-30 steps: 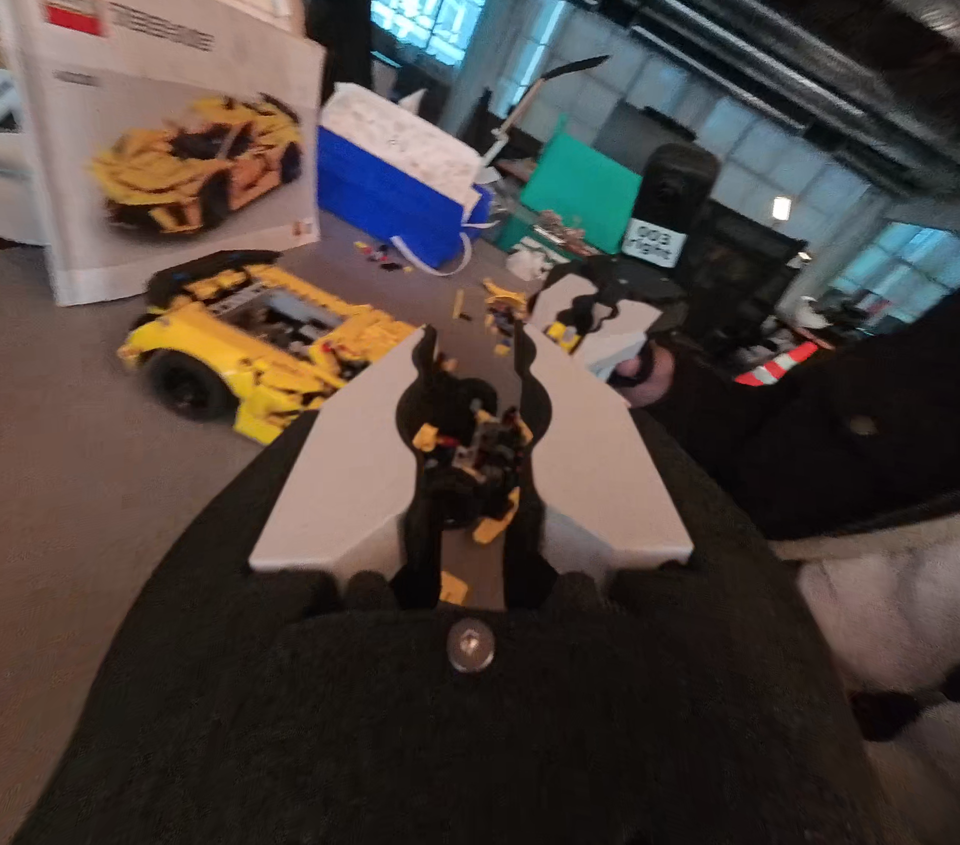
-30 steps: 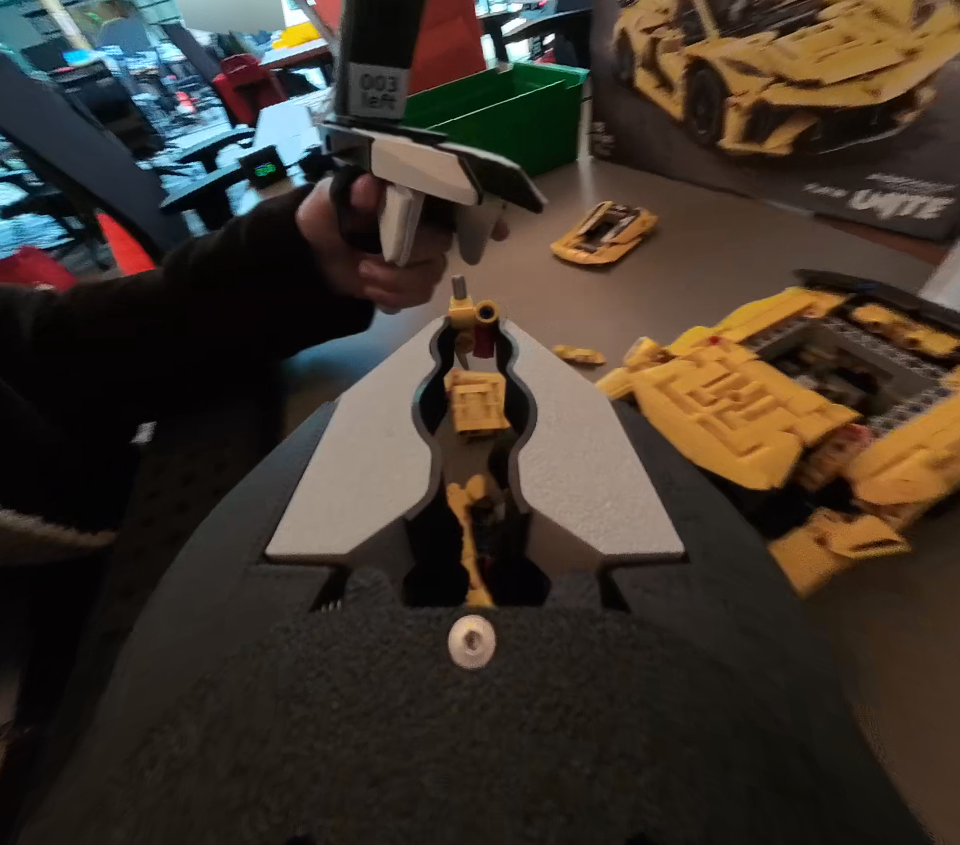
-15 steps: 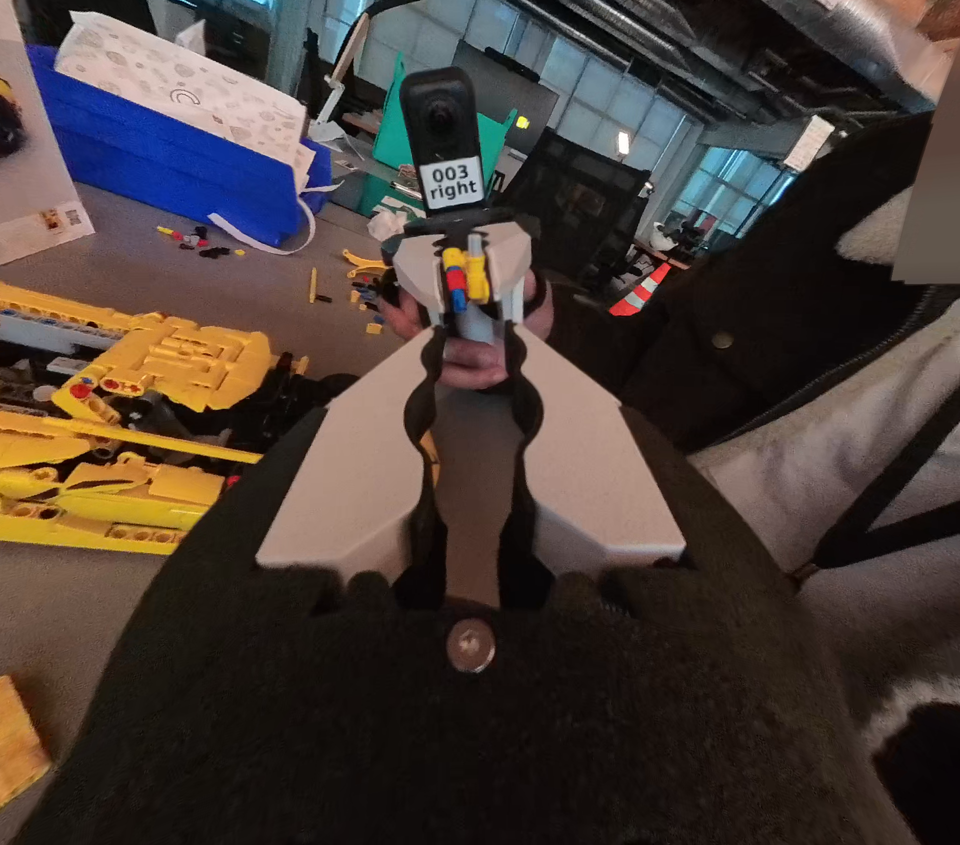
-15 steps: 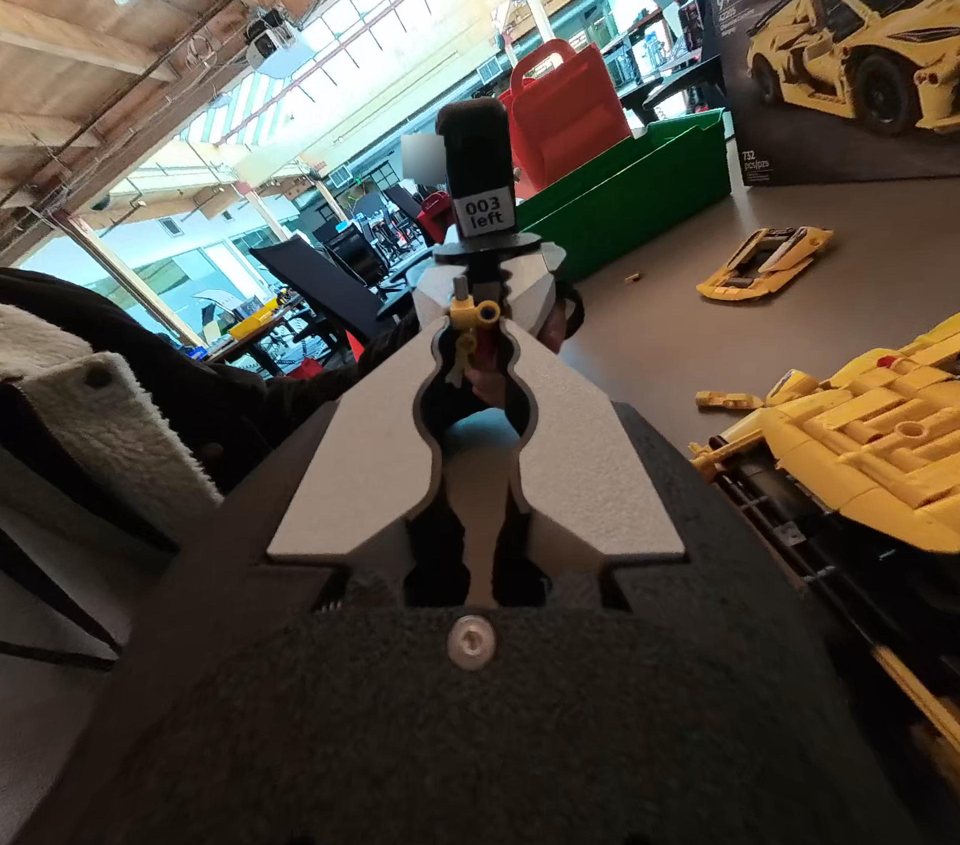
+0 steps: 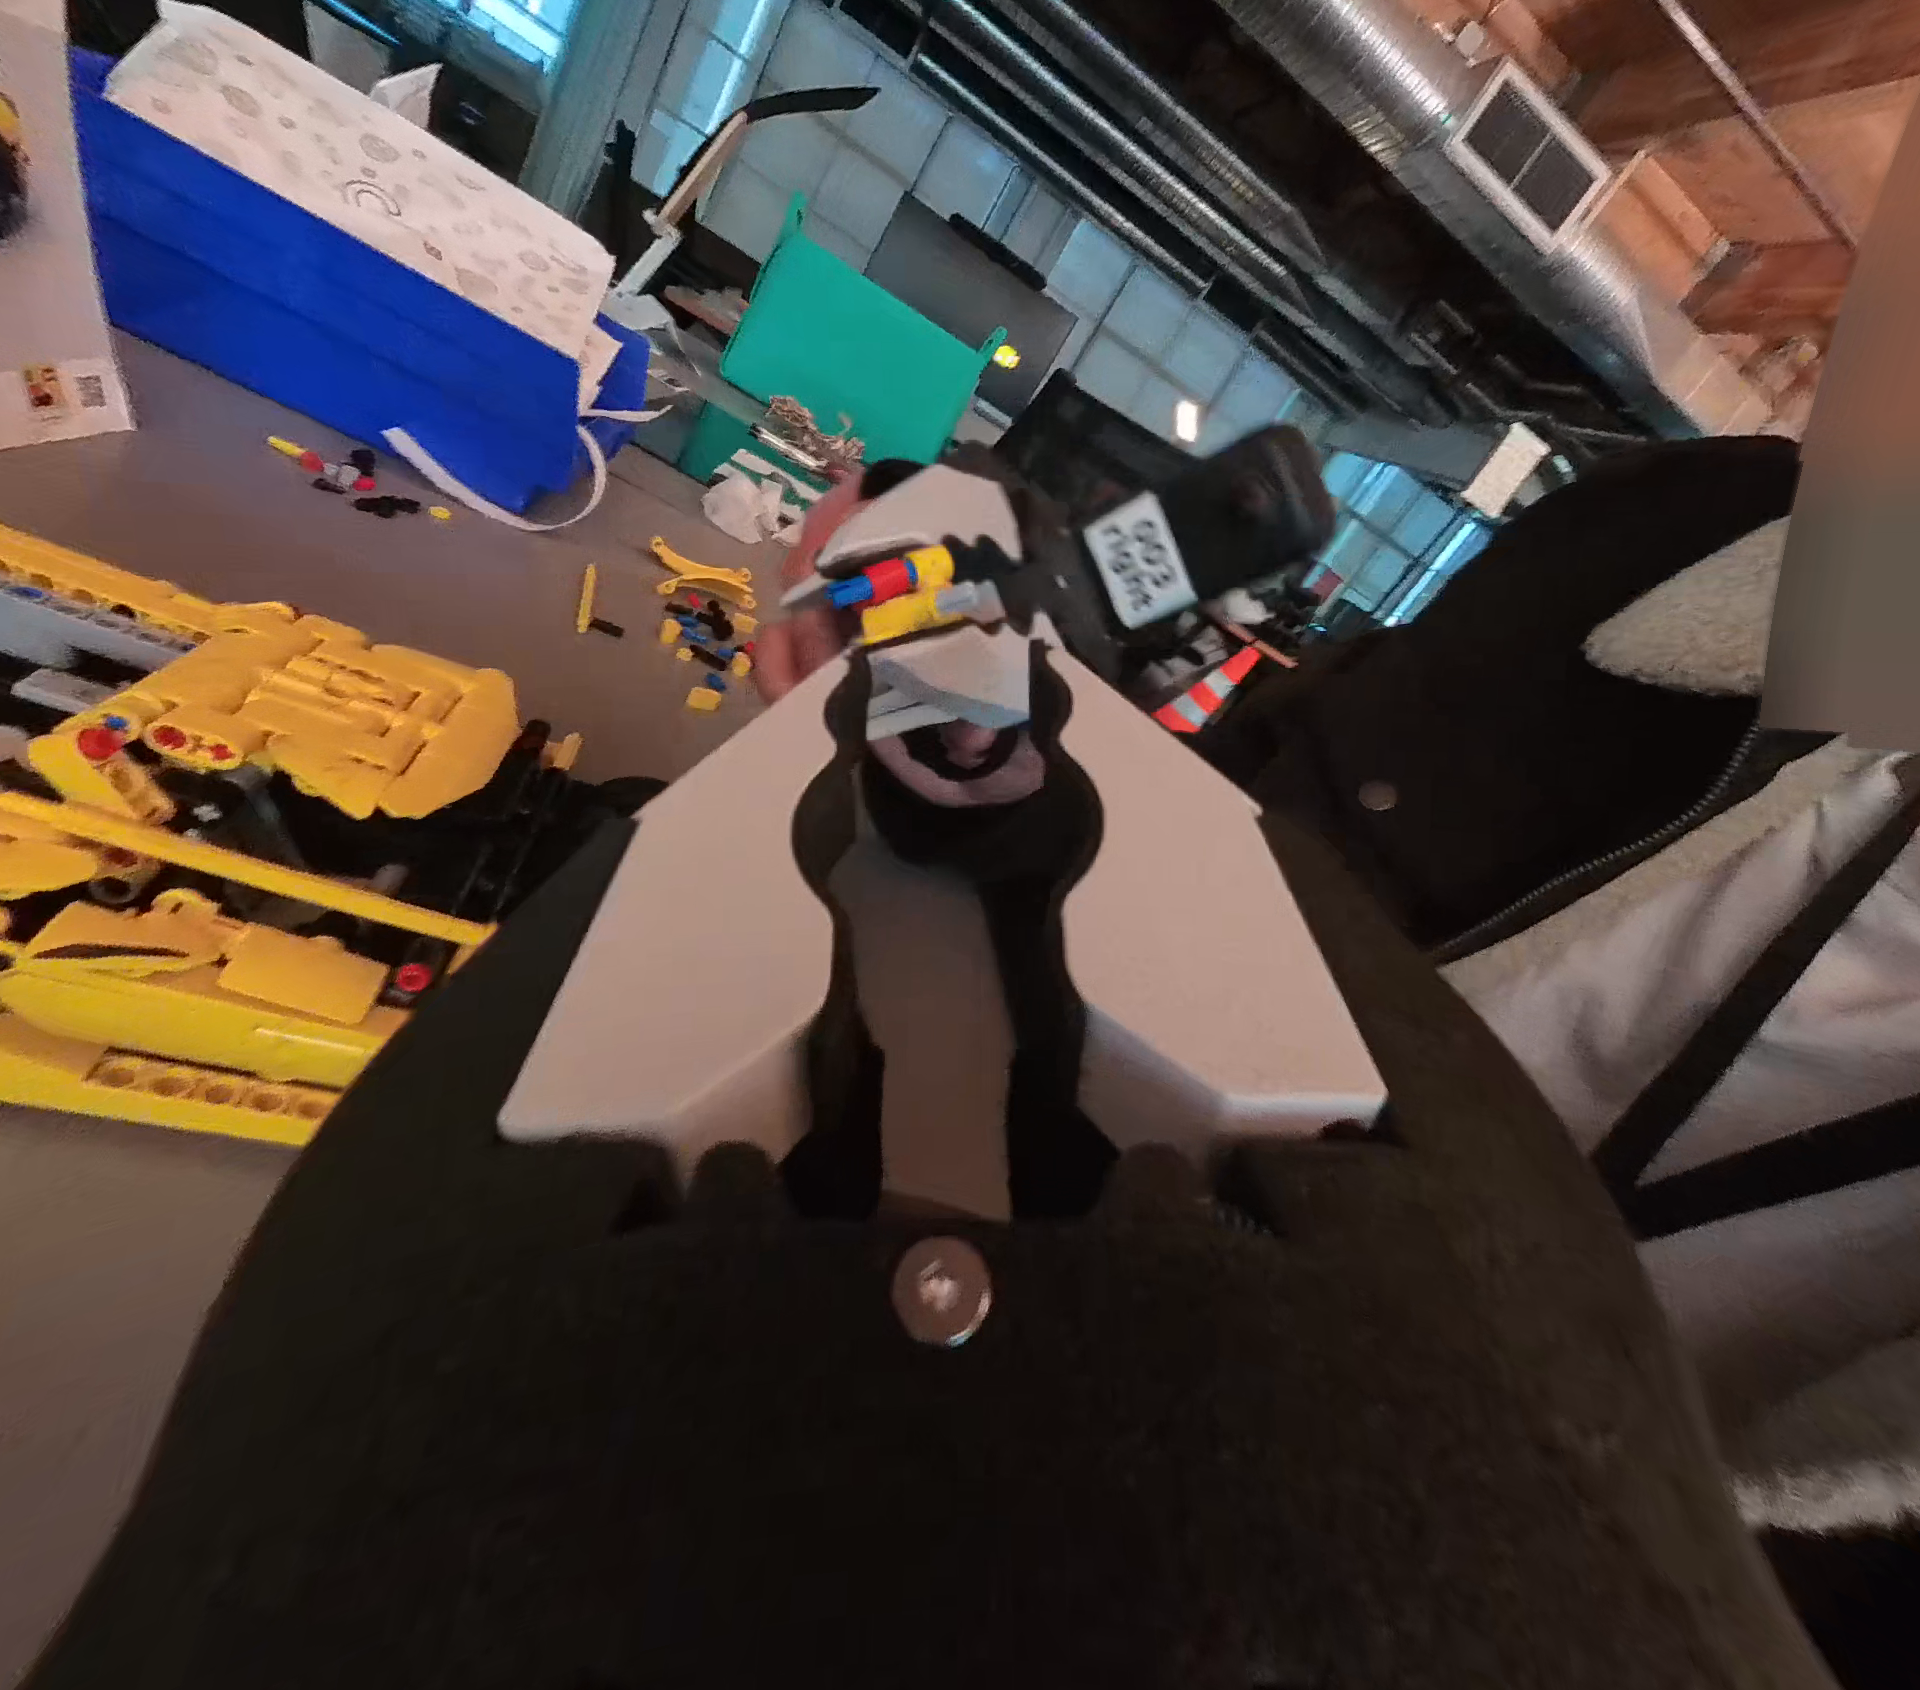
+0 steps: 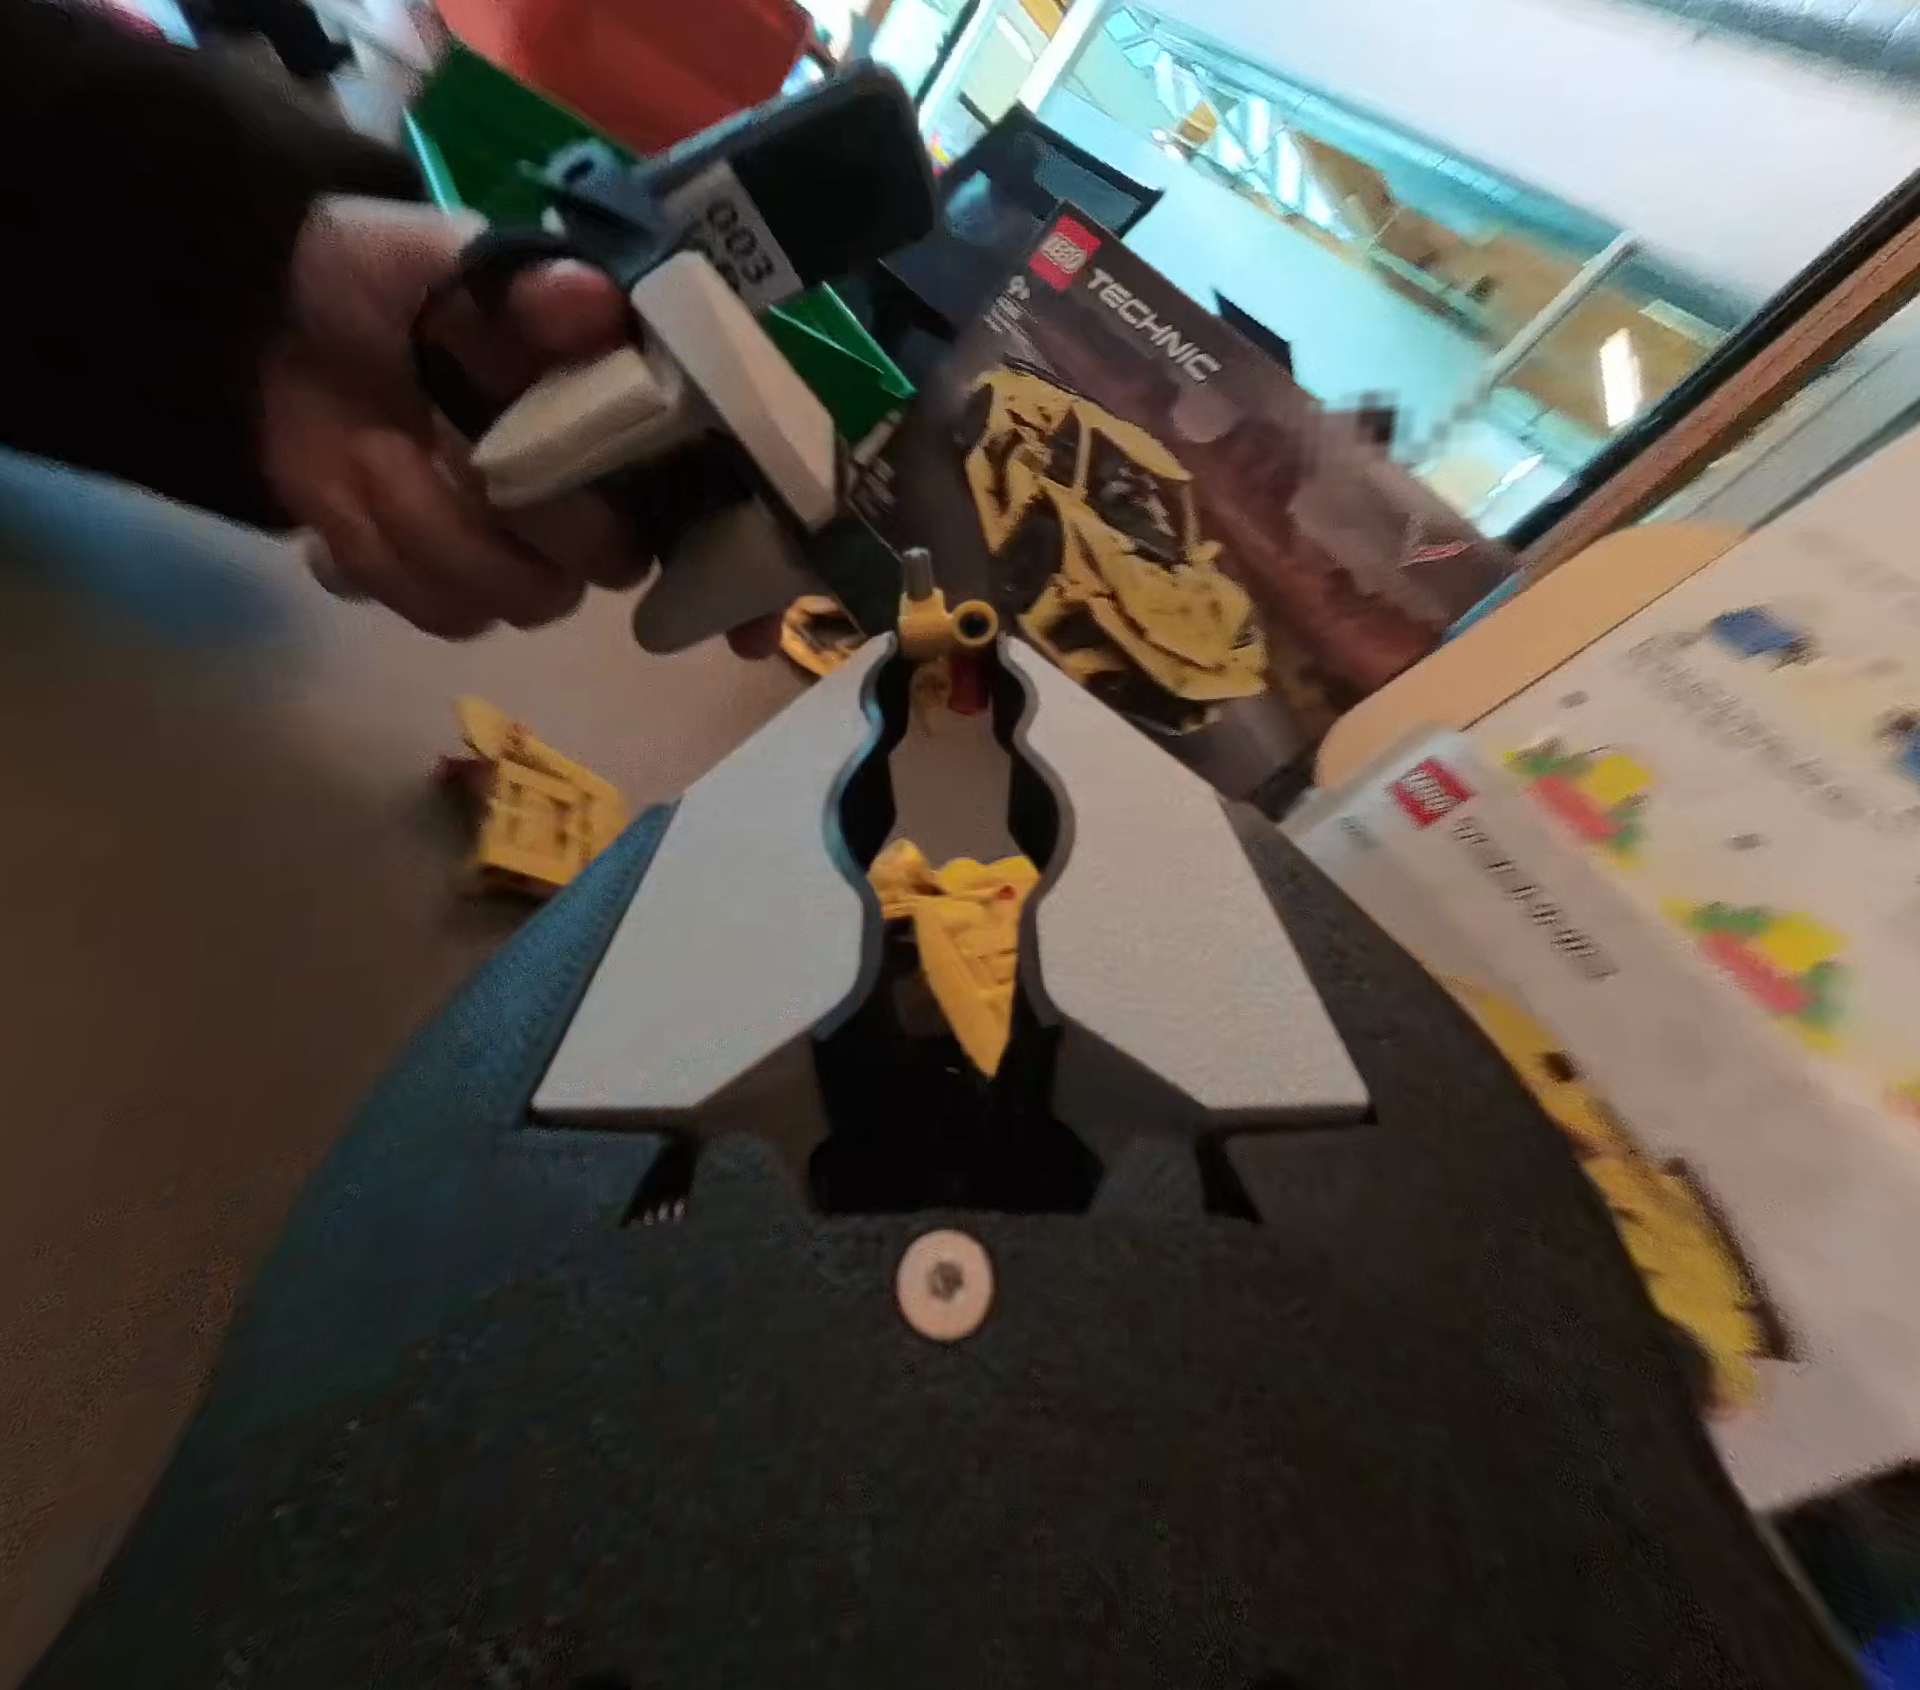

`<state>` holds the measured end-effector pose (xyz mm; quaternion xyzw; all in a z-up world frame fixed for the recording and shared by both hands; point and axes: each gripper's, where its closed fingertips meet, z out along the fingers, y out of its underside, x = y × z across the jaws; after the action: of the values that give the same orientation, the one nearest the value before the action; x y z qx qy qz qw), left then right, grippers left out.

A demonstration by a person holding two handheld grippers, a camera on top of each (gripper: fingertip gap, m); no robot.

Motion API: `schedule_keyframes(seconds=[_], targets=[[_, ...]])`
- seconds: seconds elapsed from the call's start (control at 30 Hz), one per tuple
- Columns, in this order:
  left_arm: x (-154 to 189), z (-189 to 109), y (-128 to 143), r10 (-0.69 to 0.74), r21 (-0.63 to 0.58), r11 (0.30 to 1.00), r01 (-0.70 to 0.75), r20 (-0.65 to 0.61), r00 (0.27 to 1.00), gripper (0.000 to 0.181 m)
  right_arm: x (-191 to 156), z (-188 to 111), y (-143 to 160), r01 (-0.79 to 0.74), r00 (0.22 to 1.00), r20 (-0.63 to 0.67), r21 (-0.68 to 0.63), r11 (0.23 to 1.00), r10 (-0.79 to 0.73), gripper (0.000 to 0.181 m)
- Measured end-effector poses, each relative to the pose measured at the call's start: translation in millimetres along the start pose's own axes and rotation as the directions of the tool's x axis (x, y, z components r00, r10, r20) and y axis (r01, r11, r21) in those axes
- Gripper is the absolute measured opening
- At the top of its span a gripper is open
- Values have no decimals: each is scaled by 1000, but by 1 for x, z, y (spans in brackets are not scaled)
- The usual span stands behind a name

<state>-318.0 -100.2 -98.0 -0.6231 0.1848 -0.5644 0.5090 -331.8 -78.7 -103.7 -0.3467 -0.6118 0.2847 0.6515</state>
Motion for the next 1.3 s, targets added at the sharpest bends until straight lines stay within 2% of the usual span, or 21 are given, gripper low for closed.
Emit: schedule_keyframes(seconds=[0.07,0.27,0.4,0.43,0.5,0.6,0.7,0.77,0.8,0.83,0.87,0.93,1.0,1.1,1.23,1.3], targets=[[-4,0,1,4,-7,1000,-3,25,1000,30,0,1,1,105,994,-40,-28,994,-106,14],[-20,3,11,42,-62,997,-35,118,992,35,-5,4,6,284,953,-76,-107,953,-293,14],[-13,7,14,6,-69,998,-2,63,998,33,-9,4,3,321,941,-84,-92,943,-328,14],[-11,8,14,5,-67,998,-2,47,999,26,-9,4,2,322,940,-89,-88,943,-330,14],[-9,8,13,21,-57,998,-18,44,999,25,-9,3,0,313,942,-105,-62,948,-318,14],[-11,9,12,93,-65,994,-88,78,993,24,-9,3,2,216,971,-93,-47,975,-220,16],[-23,3,2,217,-56,976,-211,198,956,23,-10,2,3,19,998,-52,-14,1000,-20,46],[-28,-4,-4,293,-72,956,-284,252,922,23,-9,1,1,-166,986,11,19,986,166,51],[-26,-6,-4,326,-82,945,-315,247,913,22,-13,-1,-5,-284,956,91,51,957,279,51],[-20,-7,-3,347,-86,938,-337,218,912,0,-15,-5,-12,-411,903,175,78,908,394,52],[-13,-7,-3,356,-77,935,-347,178,918,0,-13,-9,-20,-528,835,242,94,844,495,51],[5,-5,-1,333,-51,942,-330,67,940,0,-13,-19,-34,-681,696,391,94,727,602,42],[8,-2,1,335,-54,942,-332,56,941,0,-5,-20,-31,-730,648,397,82,678,650,40],[8,0,9,350,-106,933,-343,46,936,0,8,-27,-28,-710,681,367,120,694,634,24],[0,-10,5,335,-117,939,-325,82,939,0,22,-27,-15,-749,650,316,112,654,691,20],[-11,-16,-1,317,-106,947,-304,138,938,0,28,-25,-8,-746,658,275,106,658,701,19]])
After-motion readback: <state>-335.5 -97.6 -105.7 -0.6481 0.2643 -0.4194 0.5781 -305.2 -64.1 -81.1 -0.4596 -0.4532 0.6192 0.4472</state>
